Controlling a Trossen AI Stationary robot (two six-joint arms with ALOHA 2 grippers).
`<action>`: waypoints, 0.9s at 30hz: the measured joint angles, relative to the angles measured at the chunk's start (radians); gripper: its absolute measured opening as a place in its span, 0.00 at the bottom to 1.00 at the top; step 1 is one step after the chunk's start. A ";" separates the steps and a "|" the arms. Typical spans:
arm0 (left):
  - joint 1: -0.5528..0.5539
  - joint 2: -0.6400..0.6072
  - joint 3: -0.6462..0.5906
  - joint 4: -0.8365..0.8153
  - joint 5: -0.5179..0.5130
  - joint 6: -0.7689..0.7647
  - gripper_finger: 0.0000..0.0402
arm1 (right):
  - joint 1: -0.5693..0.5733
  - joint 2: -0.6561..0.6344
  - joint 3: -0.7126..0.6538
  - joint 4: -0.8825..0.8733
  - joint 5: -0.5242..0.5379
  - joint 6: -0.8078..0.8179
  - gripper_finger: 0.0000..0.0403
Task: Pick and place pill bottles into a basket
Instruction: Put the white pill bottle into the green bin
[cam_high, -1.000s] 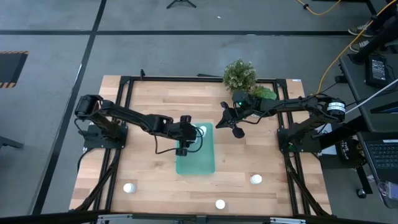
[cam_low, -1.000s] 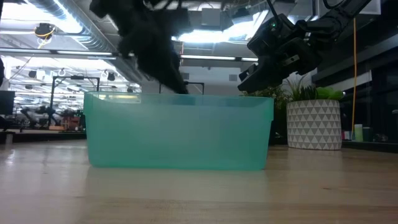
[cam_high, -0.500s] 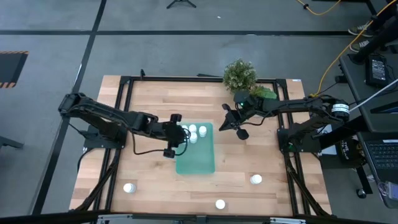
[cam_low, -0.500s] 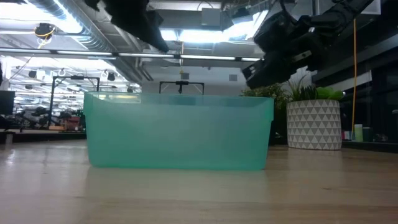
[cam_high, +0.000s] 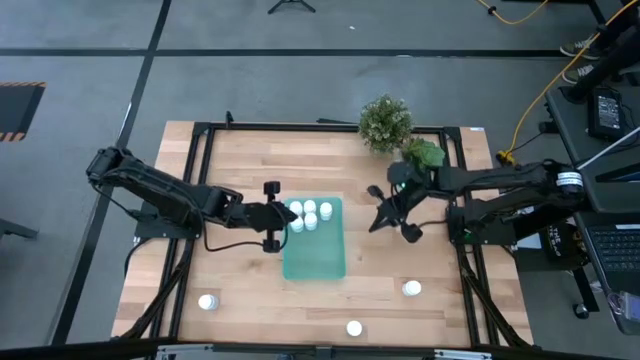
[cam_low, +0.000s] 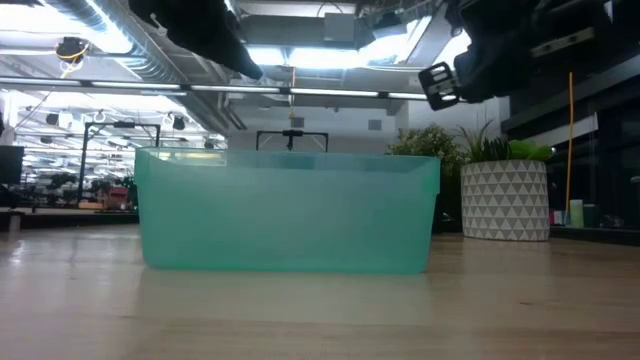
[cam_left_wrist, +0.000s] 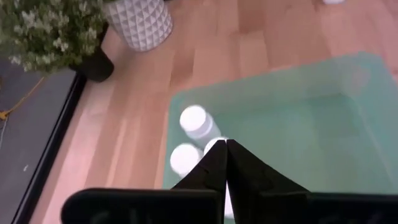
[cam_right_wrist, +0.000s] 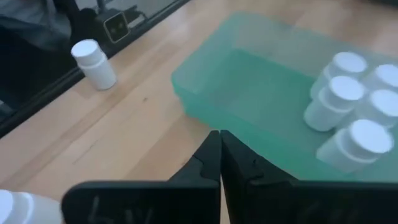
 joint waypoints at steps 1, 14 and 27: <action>-0.003 0.000 -0.003 0.018 0.000 0.002 0.01 | 0.021 0.000 0.000 -0.004 0.018 0.007 0.00; -0.063 0.000 -0.018 0.044 0.007 -0.009 0.00 | 0.217 -0.007 -0.066 0.158 0.168 0.190 0.00; -0.141 -0.093 -0.245 0.309 0.005 -0.033 0.00 | 0.367 -0.240 -0.175 0.179 0.351 0.503 0.00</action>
